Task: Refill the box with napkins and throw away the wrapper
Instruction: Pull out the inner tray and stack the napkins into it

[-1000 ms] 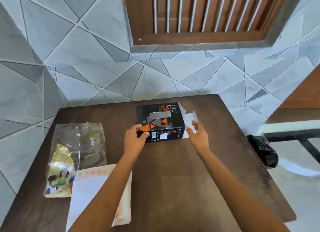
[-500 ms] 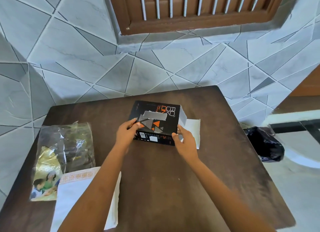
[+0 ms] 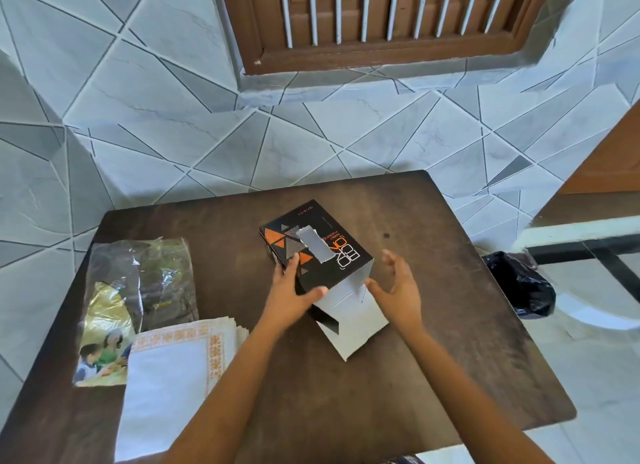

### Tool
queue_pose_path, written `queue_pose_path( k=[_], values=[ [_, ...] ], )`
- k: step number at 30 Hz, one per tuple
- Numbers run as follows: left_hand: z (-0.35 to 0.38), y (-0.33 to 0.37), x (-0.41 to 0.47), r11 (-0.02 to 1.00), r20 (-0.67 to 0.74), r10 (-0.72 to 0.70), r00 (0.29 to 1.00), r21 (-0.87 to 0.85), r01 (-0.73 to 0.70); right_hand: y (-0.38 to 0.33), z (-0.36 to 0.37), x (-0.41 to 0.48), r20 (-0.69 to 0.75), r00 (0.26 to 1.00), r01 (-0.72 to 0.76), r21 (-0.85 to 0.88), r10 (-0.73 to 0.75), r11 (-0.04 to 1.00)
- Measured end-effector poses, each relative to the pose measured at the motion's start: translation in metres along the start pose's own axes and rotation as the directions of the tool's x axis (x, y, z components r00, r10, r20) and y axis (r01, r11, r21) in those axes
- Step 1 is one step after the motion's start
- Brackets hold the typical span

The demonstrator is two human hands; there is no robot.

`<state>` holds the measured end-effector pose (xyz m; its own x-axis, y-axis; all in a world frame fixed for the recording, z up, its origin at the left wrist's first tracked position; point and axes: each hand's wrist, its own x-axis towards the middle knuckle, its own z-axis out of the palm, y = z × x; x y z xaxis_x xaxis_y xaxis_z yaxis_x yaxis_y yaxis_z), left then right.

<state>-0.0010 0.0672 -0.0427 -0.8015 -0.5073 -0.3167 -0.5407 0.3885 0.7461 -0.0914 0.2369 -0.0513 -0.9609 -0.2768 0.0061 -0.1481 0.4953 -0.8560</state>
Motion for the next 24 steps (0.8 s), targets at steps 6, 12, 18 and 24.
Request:
queue_pose_path(
  k=[6, 12, 18, 24],
  values=[
    [0.019, -0.003, -0.014, 0.995, -0.024, -0.011, 1.000, 0.100, 0.013, 0.000, 0.016, 0.032, 0.373, 0.920, -0.099, -0.076, 0.121, 0.992],
    [0.000, -0.011, -0.020, 0.998, -0.054, -0.021, 0.998, 0.062, 0.024, 0.009, 0.015, 0.020, 0.227, 0.974, 0.018, -0.171, 0.022, 0.985],
    [-0.043, -0.006, -0.033, 0.994, -0.298, 0.046, 0.953, -0.079, -0.073, -0.021, -0.007, 0.008, 0.142, 0.973, 0.195, -0.080, -0.182, 0.978],
    [-0.119, 0.038, -0.029, 0.960, -0.151, 0.170, 0.974, 0.247, -0.129, -0.077, -0.033, 0.013, 0.101, 0.971, 0.196, 0.182, -0.217, 0.964]
  ],
)
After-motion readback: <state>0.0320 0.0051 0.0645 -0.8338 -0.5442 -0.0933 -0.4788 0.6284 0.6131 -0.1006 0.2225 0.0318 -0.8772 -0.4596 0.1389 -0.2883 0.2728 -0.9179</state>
